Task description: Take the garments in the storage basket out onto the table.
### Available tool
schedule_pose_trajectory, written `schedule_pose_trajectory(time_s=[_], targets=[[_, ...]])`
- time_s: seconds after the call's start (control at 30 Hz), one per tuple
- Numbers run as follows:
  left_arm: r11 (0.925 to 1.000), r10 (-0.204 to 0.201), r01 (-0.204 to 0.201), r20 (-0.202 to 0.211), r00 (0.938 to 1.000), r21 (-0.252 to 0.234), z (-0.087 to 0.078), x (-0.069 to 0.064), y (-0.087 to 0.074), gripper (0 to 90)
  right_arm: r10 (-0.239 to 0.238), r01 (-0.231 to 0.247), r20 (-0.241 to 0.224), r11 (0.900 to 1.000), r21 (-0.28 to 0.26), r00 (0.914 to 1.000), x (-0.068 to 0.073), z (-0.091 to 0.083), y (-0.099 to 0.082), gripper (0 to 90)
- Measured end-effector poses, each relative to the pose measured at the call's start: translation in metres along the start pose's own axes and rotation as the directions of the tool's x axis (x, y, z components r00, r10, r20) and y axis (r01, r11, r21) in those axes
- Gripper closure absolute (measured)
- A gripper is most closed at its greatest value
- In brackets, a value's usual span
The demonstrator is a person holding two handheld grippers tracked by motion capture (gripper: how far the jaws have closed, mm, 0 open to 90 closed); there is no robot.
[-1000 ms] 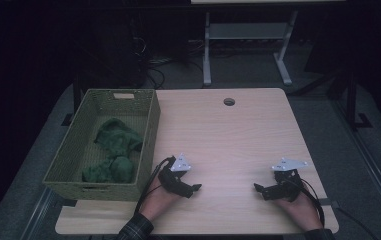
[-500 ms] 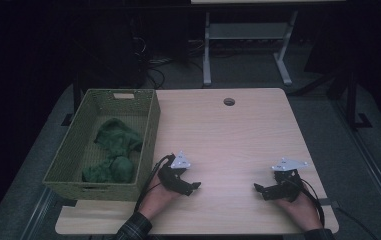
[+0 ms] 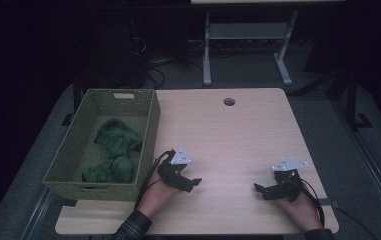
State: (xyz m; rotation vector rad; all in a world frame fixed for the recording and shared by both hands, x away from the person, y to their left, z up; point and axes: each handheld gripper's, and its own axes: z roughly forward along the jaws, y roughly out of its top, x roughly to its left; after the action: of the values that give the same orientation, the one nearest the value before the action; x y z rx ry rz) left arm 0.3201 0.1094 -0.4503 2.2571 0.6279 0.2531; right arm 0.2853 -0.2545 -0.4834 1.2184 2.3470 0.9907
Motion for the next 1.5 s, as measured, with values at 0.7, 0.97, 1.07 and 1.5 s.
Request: schedule_pose_trajectory(time_s=[0.7, 0.97, 1.07, 1.5], targets=[[0.9998, 0.017, -0.017, 0.011, 0.9998, 0.007, -0.018, -0.002, 0.018, 16.0, 0.0, 0.0, 0.0, 1.0, 0.0, 1.0, 0.0, 0.0, 0.0, 1.0], [0.9996, 0.019, -0.02, 0.021, 0.9996, 0.021, -0.022, -0.002, 0.025, 16.0, 0.0, 0.0, 0.0, 1.0, 0.0, 1.0, 0.0, 0.0, 0.0, 1.0], [0.9994, 0.025, -0.026, 0.026, 0.9993, 0.022, -0.024, -0.002, 0.028, 16.0, 0.001, -0.001, 0.0, 1.0, 0.0, 1.0, 0.0, 0.0, 0.0, 1.0], [0.9991, 0.042, -0.042, 0.044, 0.9982, 0.002, -0.04, 0.002, 0.044, 16.0, 0.001, -0.001, 0.0, 1.0, 0.001, 1.0, 0.0, 0.0, 0.0, 1.0]])
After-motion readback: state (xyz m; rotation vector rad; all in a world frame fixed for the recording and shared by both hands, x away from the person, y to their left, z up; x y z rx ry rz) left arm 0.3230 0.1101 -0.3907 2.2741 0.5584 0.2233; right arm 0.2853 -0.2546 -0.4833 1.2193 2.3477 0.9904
